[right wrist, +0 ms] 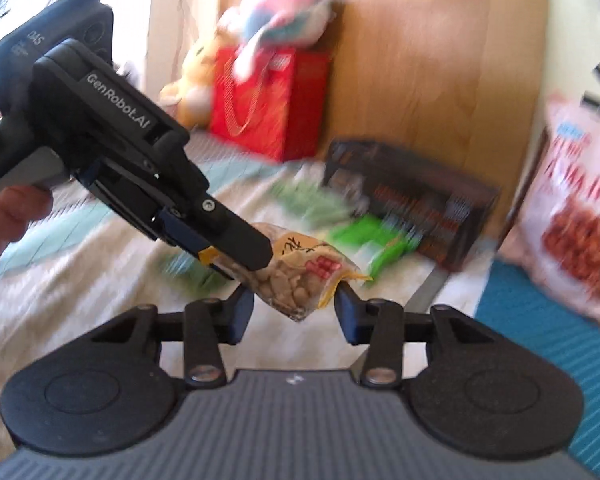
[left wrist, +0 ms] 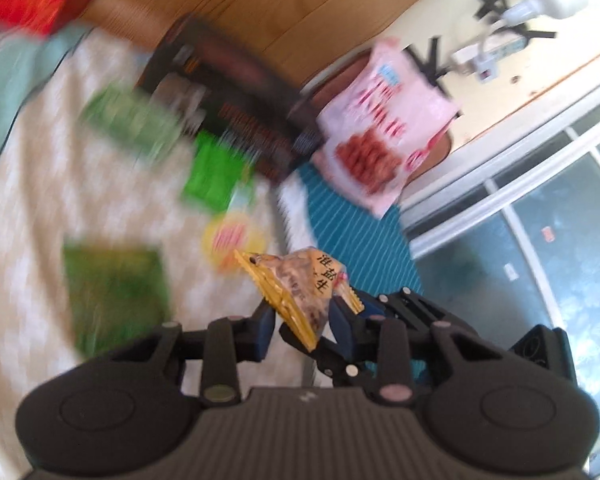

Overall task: Organize snacks
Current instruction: 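Carry the peanut bag over the black box and open the left tool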

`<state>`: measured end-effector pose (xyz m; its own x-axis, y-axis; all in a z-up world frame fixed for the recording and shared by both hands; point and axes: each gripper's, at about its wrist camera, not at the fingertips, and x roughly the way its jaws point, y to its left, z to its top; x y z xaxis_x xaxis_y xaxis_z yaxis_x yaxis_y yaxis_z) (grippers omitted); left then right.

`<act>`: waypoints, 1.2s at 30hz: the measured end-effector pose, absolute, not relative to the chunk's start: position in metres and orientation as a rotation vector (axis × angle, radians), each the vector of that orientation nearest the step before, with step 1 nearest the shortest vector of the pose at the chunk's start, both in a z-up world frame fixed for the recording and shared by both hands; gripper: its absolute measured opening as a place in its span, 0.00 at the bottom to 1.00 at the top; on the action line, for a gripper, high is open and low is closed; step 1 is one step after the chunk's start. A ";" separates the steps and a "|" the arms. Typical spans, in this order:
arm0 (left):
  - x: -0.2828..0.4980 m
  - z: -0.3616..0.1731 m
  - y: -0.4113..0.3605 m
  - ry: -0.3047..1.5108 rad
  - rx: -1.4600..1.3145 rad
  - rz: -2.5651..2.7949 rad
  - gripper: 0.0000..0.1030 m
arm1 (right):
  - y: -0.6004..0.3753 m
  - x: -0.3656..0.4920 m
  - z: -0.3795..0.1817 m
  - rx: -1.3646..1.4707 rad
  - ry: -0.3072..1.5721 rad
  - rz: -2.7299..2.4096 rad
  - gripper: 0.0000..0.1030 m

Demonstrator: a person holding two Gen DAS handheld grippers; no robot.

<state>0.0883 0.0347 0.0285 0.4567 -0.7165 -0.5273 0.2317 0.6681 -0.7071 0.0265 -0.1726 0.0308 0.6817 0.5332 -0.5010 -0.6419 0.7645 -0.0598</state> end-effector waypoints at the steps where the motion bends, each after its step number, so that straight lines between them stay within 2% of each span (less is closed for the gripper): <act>1: 0.100 0.037 0.033 0.898 -0.598 -0.630 0.30 | -0.174 0.035 0.038 -0.233 0.457 0.647 0.45; 7: 0.195 0.077 0.017 0.793 -0.504 -0.597 0.30 | -0.174 0.128 0.067 -0.125 0.426 0.526 0.45; 14: 0.264 0.053 0.009 0.855 -0.490 -0.490 0.33 | -0.156 0.197 0.049 -0.173 0.522 0.438 0.47; 15: 0.268 0.049 0.009 0.853 -0.488 -0.477 0.33 | -0.154 0.199 0.047 -0.185 0.512 0.434 0.54; 18: 0.277 0.039 0.009 0.867 -0.505 -0.443 0.35 | -0.152 0.197 0.048 -0.204 0.483 0.423 0.56; 19: 0.279 0.037 0.010 0.868 -0.518 -0.431 0.36 | -0.152 0.196 0.048 -0.207 0.477 0.423 0.61; 21: 0.280 0.035 0.014 0.865 -0.534 -0.414 0.44 | -0.154 0.190 0.049 -0.206 0.464 0.417 0.64; 30: 0.217 0.051 0.052 0.779 -0.569 -0.474 0.44 | -0.189 0.139 0.047 -0.010 0.453 0.431 0.63; 36: 0.146 0.033 0.085 0.785 -0.593 -0.465 0.45 | -0.190 0.082 0.027 0.069 0.489 0.520 0.62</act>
